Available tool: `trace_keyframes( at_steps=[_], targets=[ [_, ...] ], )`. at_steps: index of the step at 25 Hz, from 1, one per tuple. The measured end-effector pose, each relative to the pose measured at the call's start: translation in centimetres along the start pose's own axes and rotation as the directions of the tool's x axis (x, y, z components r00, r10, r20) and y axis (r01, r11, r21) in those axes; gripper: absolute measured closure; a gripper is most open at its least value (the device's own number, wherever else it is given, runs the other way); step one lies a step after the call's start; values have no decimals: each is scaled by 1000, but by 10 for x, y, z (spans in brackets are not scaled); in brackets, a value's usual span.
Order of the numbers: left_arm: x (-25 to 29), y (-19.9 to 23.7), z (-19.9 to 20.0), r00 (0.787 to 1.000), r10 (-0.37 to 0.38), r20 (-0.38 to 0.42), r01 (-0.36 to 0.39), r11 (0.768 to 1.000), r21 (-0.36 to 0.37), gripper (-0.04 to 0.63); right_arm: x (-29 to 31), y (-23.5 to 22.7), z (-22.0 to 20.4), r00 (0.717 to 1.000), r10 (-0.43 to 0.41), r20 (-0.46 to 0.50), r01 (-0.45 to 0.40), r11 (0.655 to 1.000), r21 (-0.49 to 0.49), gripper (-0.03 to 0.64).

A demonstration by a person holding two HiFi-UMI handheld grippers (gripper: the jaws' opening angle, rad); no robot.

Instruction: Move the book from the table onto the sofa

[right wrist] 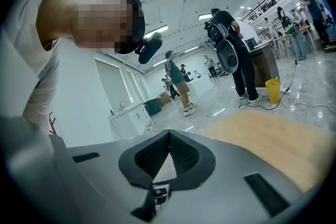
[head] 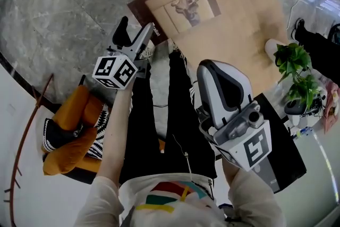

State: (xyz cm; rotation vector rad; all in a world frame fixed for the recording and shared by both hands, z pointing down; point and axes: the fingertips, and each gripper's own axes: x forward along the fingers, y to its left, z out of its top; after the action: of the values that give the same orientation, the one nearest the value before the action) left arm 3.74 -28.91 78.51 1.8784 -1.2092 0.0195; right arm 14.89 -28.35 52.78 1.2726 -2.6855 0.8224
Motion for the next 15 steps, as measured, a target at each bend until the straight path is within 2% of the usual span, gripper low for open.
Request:
trace_keyframes(
  at_steps=[3,7,11,15],
  targets=[
    [6,3,-13,1000,-14,-21,13,997,-74,195,3,-2,-2,1000,-1,16,1,1000,4,606],
    [14,8,-22,999,-37,-10,35,984,-175,178,7,-2,1,999,-1,43,1,1000,4,606],
    [25,6,-31,998,-63,-23,56,970,-235,178,4,-2,1,999,5,52,-6,1000,24,606],
    [33,6,-38,998,-54,-37,43,967,-251,178,5,-3,3,998,3,63,-5,1000,27,606]
  ],
)
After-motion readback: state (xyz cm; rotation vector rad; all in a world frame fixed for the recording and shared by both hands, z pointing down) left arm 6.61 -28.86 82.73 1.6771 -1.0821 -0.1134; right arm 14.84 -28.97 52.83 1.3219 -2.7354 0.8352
